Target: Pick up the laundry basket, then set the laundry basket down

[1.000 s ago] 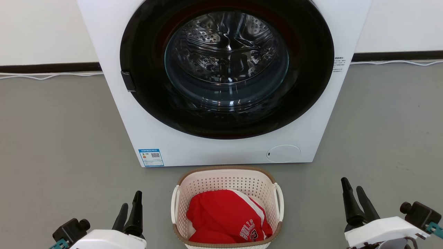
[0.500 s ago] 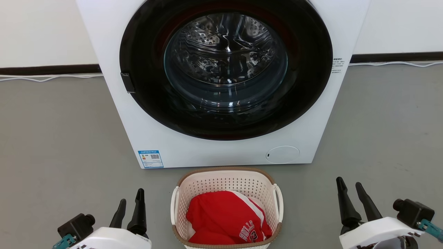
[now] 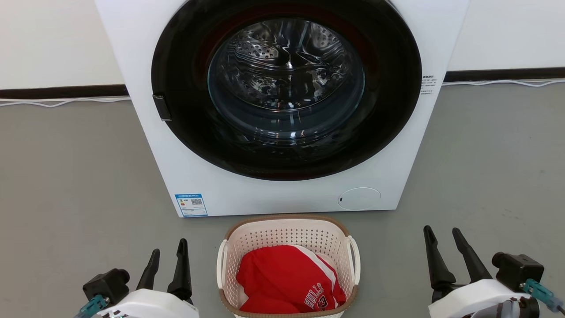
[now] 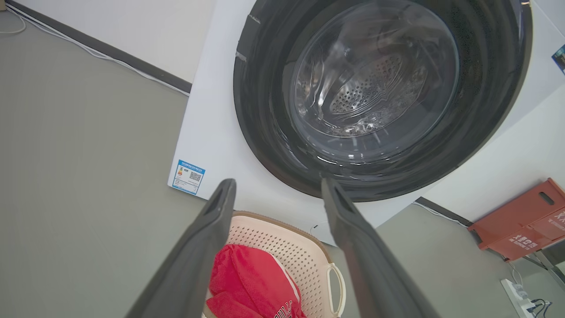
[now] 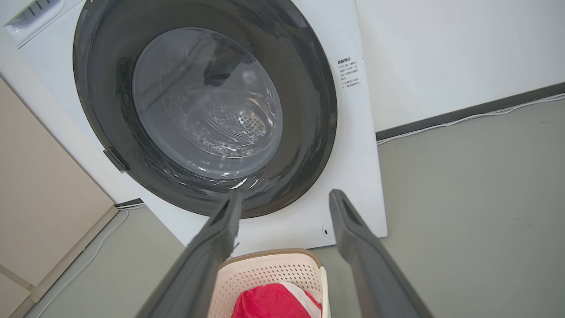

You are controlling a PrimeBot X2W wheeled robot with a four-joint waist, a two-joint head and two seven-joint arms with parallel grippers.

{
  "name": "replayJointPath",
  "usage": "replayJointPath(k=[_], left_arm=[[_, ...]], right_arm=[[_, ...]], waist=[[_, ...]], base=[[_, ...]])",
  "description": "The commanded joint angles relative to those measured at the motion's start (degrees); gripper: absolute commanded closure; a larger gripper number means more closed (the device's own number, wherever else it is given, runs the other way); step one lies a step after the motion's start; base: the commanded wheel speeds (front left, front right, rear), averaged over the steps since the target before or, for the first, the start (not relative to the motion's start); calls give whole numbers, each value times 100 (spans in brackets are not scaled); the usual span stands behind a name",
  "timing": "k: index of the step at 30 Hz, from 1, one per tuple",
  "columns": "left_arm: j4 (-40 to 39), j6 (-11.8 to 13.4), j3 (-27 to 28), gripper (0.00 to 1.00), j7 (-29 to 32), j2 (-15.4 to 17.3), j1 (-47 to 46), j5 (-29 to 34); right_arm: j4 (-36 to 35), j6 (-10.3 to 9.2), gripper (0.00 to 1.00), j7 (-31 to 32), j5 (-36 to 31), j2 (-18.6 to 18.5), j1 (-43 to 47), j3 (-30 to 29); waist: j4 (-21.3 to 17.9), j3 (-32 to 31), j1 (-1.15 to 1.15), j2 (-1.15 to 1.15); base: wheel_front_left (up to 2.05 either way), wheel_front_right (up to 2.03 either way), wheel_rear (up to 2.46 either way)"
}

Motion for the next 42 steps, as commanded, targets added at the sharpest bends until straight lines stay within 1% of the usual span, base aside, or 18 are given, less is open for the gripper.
replayJointPath(k=[1,33,42], left_arm=[[-184,56,90,0,-95,54,-282,224],[-289,372,-148,0,-633,87,-313,2404],[-222,378,-133,0,-640,87,-332,2399]], right_arm=[[-174,30,0,-111,-213,-92,-218,121],[-178,42,0,-648,-2472,-151,-226,176],[-63,42,0,-656,-2407,-113,-249,110]], waist=[[-7,2,0,0],[-40,13,0,0],[-43,32,0,0]], base=[[0,0,0],[0,0,0],[0,0,0]])
